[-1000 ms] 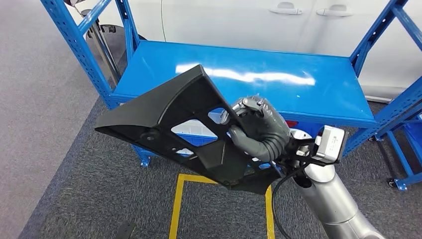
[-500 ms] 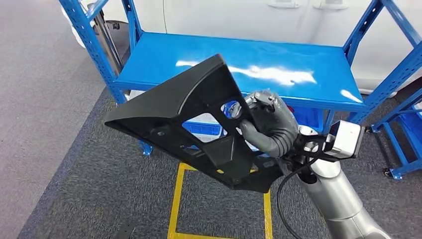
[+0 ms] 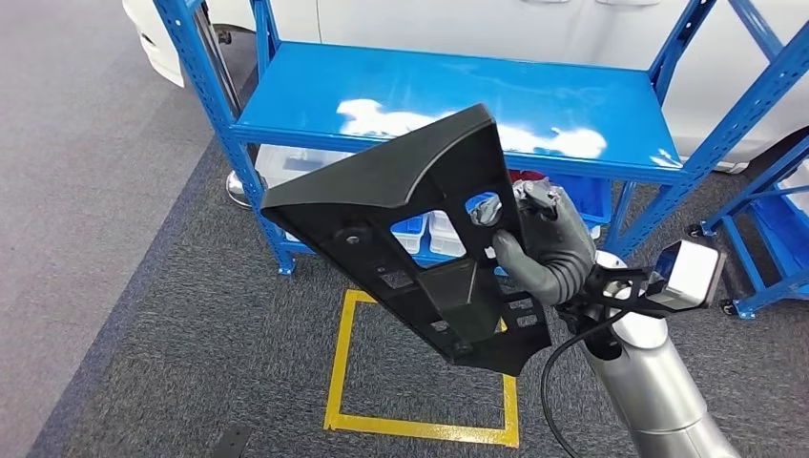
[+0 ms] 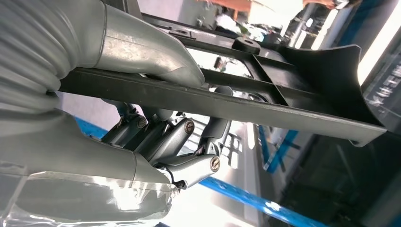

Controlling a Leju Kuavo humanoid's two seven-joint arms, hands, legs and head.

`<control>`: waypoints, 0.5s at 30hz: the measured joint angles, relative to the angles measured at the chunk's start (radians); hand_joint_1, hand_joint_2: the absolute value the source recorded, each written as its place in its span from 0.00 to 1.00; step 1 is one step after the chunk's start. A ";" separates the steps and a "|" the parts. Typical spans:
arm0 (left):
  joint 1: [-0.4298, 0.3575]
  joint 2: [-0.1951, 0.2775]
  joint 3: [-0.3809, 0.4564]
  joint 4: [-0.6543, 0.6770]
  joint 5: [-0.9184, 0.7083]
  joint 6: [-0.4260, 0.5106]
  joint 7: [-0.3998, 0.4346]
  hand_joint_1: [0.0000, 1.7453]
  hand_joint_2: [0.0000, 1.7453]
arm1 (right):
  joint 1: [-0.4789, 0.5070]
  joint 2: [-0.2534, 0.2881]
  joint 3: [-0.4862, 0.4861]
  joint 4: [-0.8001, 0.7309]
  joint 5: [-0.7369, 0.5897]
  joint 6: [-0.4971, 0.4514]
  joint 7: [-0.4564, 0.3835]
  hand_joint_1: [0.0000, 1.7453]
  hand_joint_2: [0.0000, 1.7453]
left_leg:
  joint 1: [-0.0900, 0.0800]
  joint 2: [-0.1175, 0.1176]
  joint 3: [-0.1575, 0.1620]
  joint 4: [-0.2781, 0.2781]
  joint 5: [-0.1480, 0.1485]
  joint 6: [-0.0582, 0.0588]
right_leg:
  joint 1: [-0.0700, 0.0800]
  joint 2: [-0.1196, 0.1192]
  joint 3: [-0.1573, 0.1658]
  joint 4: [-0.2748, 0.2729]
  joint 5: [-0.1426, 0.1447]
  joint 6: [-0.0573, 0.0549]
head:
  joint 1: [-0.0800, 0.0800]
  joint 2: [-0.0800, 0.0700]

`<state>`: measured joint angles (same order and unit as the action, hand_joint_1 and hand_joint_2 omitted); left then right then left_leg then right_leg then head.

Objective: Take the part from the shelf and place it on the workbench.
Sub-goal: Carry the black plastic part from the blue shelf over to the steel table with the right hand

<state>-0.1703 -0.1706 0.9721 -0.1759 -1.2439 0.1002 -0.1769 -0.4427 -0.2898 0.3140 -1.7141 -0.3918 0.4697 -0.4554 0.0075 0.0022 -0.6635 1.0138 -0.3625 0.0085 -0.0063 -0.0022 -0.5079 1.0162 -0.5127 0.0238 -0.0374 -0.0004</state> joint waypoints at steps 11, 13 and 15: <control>-0.017 0.005 -0.013 0.000 -0.016 -0.014 0.001 0.00 1.00 | 0.086 0.007 -0.048 -0.044 0.035 0.003 0.004 1.00 1.00 | 0.006 -0.002 -0.017 0.251 -0.155 -0.039 | 0.001 -0.005 -0.093 -0.017 0.093 -0.043 | 0.000 0.000; -0.022 0.006 -0.014 0.000 -0.018 -0.015 0.001 0.00 1.00 | 0.089 0.008 -0.054 -0.050 0.040 0.004 0.005 1.00 1.00 | 0.004 -0.003 0.087 0.111 -0.126 -0.031 | 0.002 -0.005 -0.111 -0.010 0.106 -0.036 | 0.000 0.000; -0.026 0.007 -0.015 0.000 -0.019 -0.016 0.001 0.00 1.00 | 0.091 0.009 -0.061 -0.056 0.045 0.007 0.009 1.00 1.00 | 0.000 -0.004 0.153 0.007 -0.131 -0.020 | 0.004 -0.005 -0.122 -0.004 0.116 -0.026 | 0.000 0.000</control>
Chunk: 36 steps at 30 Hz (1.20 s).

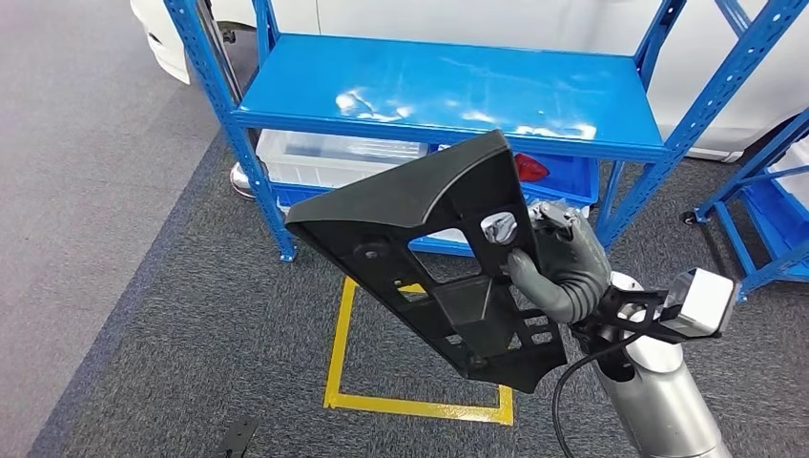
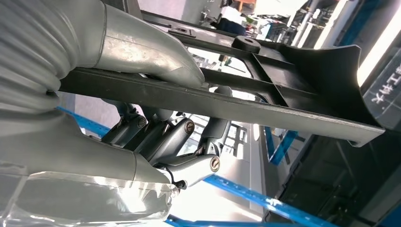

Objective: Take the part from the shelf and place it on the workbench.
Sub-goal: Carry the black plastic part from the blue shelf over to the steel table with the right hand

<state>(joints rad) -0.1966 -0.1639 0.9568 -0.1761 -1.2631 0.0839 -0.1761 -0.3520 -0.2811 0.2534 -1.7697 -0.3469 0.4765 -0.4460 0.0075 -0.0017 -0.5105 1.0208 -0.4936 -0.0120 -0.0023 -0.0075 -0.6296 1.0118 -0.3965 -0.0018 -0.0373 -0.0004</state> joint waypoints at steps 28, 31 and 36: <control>0.017 0.012 -0.018 0.000 -0.018 -0.003 0.006 0.00 1.00 | 0.114 -0.018 -0.048 -0.071 0.006 -0.063 0.002 1.00 1.00 | 0.002 -0.016 -0.102 0.122 -0.001 -0.003 | -0.005 0.019 0.038 0.005 -0.037 -0.016 | 0.000 0.000; 0.018 0.017 -0.022 0.000 -0.021 -0.004 0.007 0.00 1.00 | 0.121 -0.018 -0.050 -0.079 0.019 -0.069 -0.003 1.00 1.00 | 0.001 -0.045 -0.043 -0.001 0.028 0.007 | -0.005 0.033 0.026 0.011 -0.031 0.001 | 0.000 0.000; 0.011 0.016 -0.023 0.000 -0.016 -0.010 0.002 0.00 1.00 | 0.130 -0.017 -0.050 -0.087 0.042 -0.084 0.002 1.00 1.00 | 0.010 -0.008 -0.044 -0.023 0.050 0.029 | -0.009 0.031 -0.013 0.076 -0.071 0.030 | 0.000 0.000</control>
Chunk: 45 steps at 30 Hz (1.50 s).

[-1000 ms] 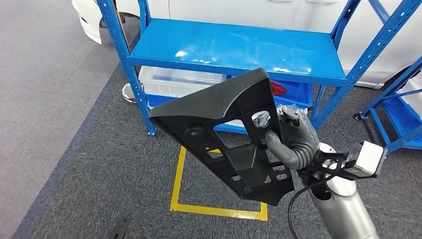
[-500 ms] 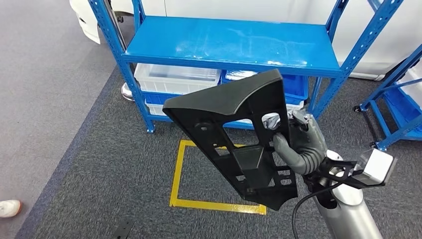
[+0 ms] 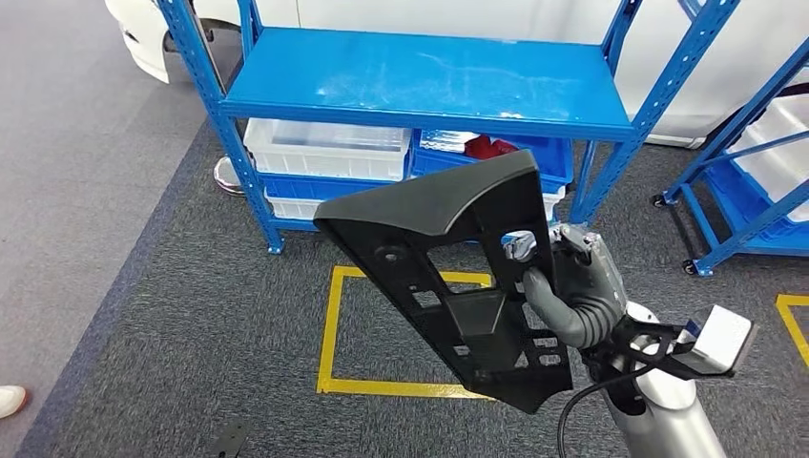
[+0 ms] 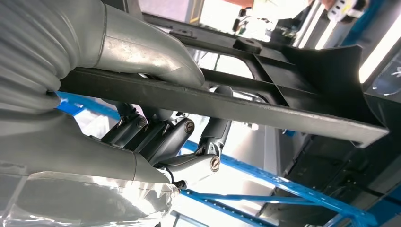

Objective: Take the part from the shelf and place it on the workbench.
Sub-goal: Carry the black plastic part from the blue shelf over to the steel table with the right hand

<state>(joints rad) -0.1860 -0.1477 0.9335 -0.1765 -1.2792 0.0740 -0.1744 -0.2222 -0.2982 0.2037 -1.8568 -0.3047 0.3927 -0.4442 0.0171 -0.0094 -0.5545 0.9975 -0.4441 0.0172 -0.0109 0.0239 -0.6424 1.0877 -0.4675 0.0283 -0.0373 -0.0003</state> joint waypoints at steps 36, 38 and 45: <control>0.035 -0.042 0.021 0.000 0.048 0.046 0.002 0.00 1.00 | 0.046 0.013 -0.109 -0.038 -0.030 0.054 0.026 1.00 1.00 | -0.007 0.050 0.000 -0.005 -0.002 0.006 | -0.010 -0.022 -0.089 0.188 -0.058 0.017 | 0.000 0.000; 0.035 -0.041 0.025 0.000 0.052 0.046 0.001 0.00 1.00 | 0.043 0.014 -0.107 -0.035 -0.025 0.055 0.028 1.00 1.00 | -0.007 0.066 0.001 -0.001 -0.006 0.001 | -0.012 -0.047 -0.016 0.054 0.001 0.016 | 0.000 0.000; 0.036 -0.039 0.033 0.000 0.060 0.053 0.003 0.00 1.00 | 0.011 0.016 -0.093 -0.007 -0.022 0.069 0.023 1.00 1.00 | -0.012 0.081 -0.004 0.031 -0.040 -0.035 | -0.002 -0.042 0.043 -0.076 0.037 -0.039 | 0.000 0.000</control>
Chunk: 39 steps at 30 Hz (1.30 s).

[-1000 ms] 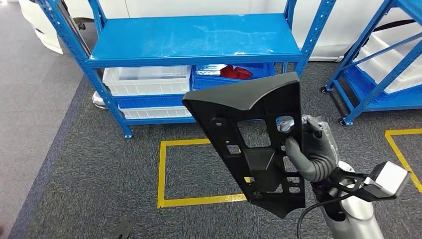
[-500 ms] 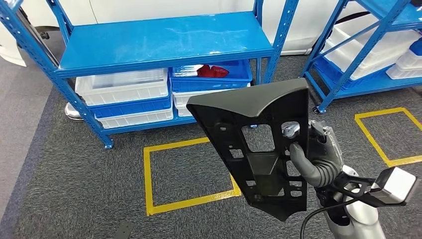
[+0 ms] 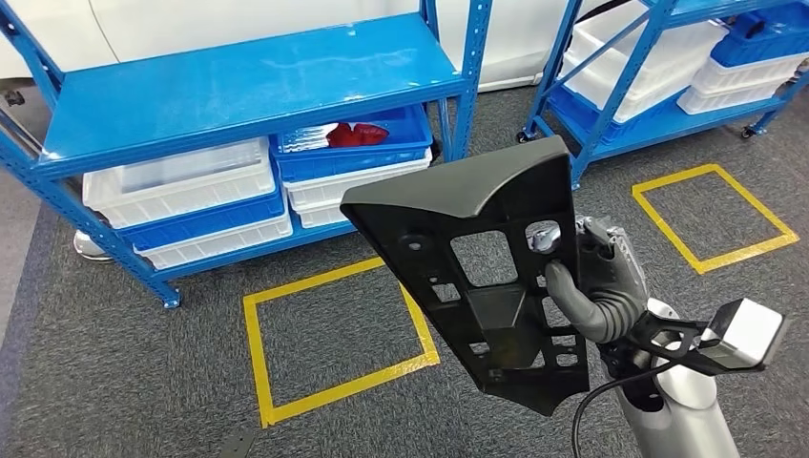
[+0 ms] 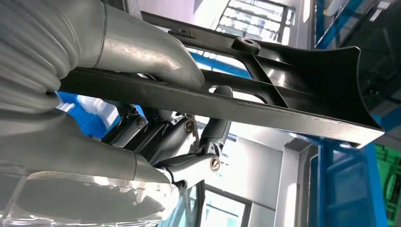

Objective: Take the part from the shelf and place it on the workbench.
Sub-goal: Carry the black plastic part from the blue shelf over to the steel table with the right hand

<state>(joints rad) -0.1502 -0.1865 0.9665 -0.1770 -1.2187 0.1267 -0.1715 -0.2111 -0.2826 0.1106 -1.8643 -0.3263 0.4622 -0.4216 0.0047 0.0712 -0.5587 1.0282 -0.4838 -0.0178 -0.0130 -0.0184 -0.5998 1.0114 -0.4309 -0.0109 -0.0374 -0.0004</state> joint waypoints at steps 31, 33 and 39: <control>0.014 0.027 0.008 -0.001 -0.025 0.003 0.012 0.00 1.00 | 0.094 0.038 -0.018 -0.010 0.044 -0.010 -0.056 1.00 1.00 | -0.003 0.000 0.002 0.010 -0.017 0.004 | 0.008 -0.013 -0.001 -0.006 0.000 -0.009 | 0.000 0.000; 0.016 0.030 0.008 -0.002 -0.021 0.006 0.008 0.00 1.00 | 0.098 0.039 -0.023 -0.014 0.038 -0.001 -0.061 1.00 1.00 | 0.001 -0.043 -0.046 0.125 -0.080 -0.002 | 0.005 0.009 0.000 -0.008 0.002 -0.016 | 0.000 0.000; 0.023 0.036 0.009 -0.002 -0.009 0.013 -0.004 0.00 1.00 | 0.116 0.039 -0.024 -0.015 0.034 0.008 -0.064 1.00 1.00 | 0.005 -0.087 -0.055 0.114 -0.017 0.001 | 0.006 0.084 0.004 -0.001 -0.001 -0.015 | 0.000 0.000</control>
<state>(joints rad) -0.1273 -0.1509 0.9751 -0.1785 -1.2273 0.1392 -0.1750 -0.0951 -0.2431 0.0871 -1.8794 -0.2922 0.4704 -0.4856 0.0095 -0.0154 -0.6137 1.1422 -0.5009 -0.0165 -0.0071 0.0659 -0.5958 1.0100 -0.4319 -0.0255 -0.0373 -0.0004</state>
